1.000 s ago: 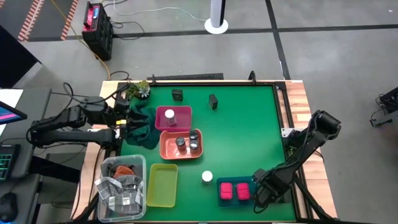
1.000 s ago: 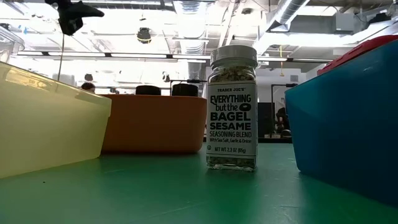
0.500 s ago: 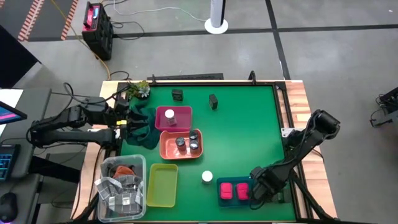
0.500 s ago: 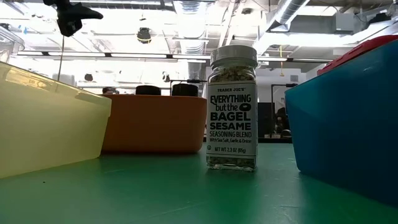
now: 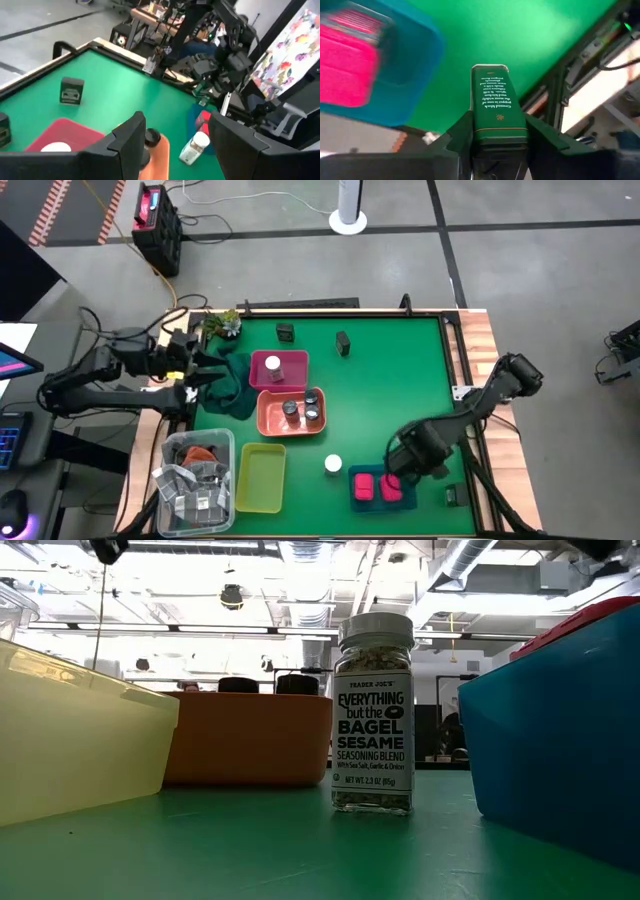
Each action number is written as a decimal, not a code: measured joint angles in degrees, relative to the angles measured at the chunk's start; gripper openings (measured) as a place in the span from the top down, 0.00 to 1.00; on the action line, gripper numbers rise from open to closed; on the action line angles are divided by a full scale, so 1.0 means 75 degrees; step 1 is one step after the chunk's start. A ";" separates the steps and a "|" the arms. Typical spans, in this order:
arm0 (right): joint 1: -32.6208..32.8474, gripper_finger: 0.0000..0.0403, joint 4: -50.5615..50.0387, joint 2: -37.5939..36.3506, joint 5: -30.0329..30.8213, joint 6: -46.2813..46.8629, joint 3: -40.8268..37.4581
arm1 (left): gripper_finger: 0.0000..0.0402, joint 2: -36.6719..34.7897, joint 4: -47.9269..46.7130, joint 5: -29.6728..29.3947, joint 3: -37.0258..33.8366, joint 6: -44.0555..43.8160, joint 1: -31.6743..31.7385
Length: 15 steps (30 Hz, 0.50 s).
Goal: Sort spices by type
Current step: Put the bottom left green seasoning can into the yellow bin
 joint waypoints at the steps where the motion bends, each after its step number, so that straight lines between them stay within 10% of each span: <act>1: -0.0167 0.61 -0.0022 0.0000 0.0034 -0.0161 0.0108 | 0.49 0.0000 -0.0117 -0.0019 0.0038 0.0052 0.0000; 15: -0.2471 0.60 0.2463 0.0000 0.1085 -0.1678 0.1466 | 0.49 0.0111 -0.1176 0.0690 0.0081 -0.0158 -0.0003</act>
